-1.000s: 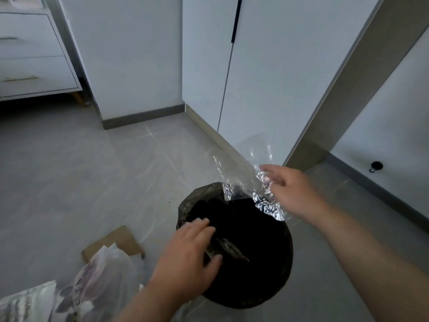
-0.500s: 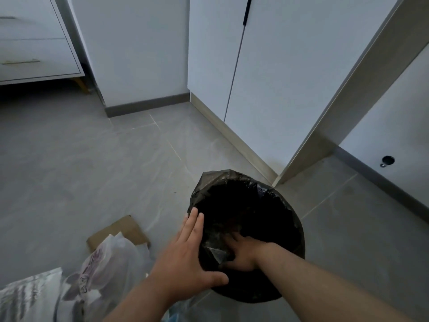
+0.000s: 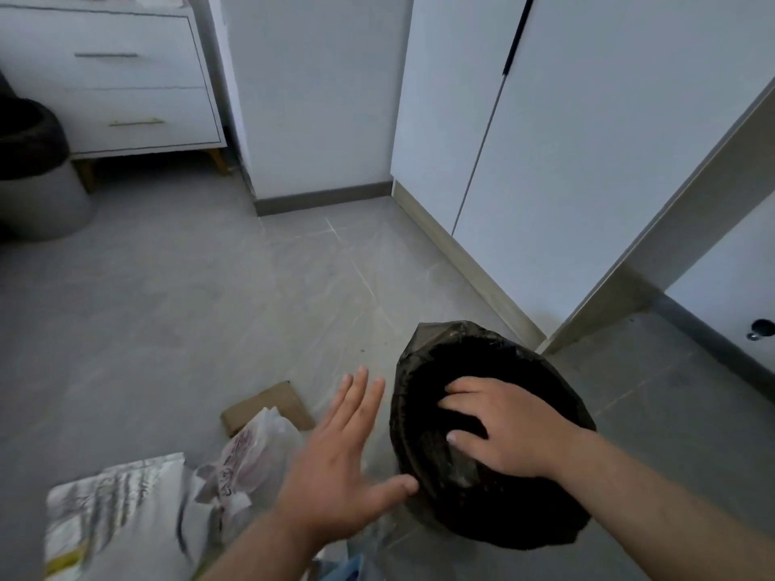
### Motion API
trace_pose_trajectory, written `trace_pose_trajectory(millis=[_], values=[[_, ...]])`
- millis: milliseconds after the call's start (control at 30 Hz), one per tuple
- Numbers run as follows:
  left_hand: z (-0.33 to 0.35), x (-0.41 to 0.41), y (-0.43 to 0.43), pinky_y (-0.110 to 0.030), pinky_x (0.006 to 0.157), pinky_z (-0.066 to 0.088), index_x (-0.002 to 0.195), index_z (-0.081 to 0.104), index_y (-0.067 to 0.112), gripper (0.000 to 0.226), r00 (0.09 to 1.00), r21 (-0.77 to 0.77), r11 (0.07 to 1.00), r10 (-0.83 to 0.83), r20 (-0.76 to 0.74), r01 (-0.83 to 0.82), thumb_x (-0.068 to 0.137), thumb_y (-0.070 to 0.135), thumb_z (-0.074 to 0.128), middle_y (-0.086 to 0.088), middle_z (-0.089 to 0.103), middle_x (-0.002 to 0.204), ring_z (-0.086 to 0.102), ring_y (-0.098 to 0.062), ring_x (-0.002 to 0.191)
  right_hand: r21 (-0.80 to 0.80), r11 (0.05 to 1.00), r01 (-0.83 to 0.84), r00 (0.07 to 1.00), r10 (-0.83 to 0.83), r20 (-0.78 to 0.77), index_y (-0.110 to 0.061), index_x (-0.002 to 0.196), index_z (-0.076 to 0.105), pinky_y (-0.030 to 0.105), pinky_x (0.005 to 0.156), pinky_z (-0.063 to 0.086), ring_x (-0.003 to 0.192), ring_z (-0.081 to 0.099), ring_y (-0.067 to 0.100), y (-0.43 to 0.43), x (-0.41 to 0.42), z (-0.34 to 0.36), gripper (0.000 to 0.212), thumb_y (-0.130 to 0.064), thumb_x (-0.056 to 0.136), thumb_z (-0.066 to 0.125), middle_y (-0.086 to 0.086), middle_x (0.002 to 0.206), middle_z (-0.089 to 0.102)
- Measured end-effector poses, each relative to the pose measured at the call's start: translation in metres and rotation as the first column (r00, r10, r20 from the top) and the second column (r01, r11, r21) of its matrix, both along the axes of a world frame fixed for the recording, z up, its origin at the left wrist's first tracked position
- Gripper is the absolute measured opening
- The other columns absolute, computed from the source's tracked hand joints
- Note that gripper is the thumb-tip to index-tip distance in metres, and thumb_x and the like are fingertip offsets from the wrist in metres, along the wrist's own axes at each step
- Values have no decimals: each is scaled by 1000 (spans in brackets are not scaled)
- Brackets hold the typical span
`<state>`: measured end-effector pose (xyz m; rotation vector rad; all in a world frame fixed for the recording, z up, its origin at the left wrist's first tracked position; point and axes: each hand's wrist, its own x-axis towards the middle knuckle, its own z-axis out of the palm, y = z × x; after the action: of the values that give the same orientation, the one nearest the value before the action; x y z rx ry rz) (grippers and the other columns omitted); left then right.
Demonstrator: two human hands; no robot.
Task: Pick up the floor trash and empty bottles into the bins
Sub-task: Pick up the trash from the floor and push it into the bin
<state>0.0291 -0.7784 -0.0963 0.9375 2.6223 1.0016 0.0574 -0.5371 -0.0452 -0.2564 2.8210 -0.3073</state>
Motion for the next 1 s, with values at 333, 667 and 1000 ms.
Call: trace_pose_trajectory(millis=[333, 667, 1000], values=[[-31, 13, -185, -21, 111, 10, 148, 27, 20, 89, 836, -129, 848, 529, 146, -514, 76, 70, 43, 15, 20, 150, 13, -2, 141, -427, 901, -70, 994, 29, -103, -23, 138, 45, 25, 105, 36, 128, 39, 5, -166, -46, 6, 53, -44, 90, 54, -10, 140, 42], [-101, 22, -220, -30, 104, 34, 146, 31, 16, 89, 611, -228, 752, 642, 463, -618, 74, 45, 74, 2, 37, 148, 38, -15, 132, -226, 896, 382, 899, -303, 316, -15, 124, 53, 33, 92, 47, 116, 55, 31, -212, -67, -127, 43, -19, 82, 54, 11, 125, 56], [-109, 8, -152, -7, 75, 37, 105, 35, 43, 63, 608, 15, 712, 589, 532, -703, 62, 49, 81, 35, 43, 97, 47, 14, 93, 127, 860, 494, 738, -492, 462, -18, 125, 55, 31, 93, 49, 117, 56, 26, -178, -21, -183, 73, -50, 60, 70, 6, 127, 55]])
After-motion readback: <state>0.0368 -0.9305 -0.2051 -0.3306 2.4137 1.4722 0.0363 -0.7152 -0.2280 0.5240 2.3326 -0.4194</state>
